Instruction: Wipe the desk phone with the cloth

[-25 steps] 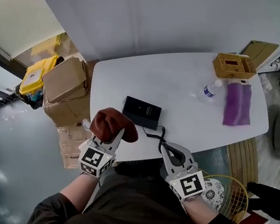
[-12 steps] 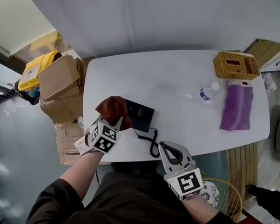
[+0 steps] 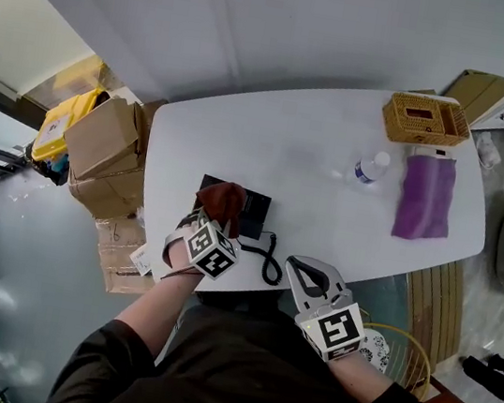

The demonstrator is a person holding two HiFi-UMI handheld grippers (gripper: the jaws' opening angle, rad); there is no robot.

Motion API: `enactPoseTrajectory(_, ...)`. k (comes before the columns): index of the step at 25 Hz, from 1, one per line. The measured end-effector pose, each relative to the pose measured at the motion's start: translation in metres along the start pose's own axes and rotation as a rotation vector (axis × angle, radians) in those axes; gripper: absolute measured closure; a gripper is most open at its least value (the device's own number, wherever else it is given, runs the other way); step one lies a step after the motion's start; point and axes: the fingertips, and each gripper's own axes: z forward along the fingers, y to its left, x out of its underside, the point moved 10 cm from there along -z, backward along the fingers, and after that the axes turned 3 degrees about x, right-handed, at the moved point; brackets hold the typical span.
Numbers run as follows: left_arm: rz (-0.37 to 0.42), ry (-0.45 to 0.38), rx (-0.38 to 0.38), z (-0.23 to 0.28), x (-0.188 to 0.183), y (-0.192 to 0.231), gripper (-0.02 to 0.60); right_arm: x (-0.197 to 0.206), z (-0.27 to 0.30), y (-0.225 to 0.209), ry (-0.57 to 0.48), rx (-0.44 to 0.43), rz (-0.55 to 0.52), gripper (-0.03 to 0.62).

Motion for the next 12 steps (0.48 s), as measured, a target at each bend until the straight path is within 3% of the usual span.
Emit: enactPoseTrajectory(12, 0.112, 0.037, 0.166, 0.042, -0.040, -0.065, 0.525, 0.017, -0.017, -0.022, 0.013, 0.021, 0.020, 0.568)
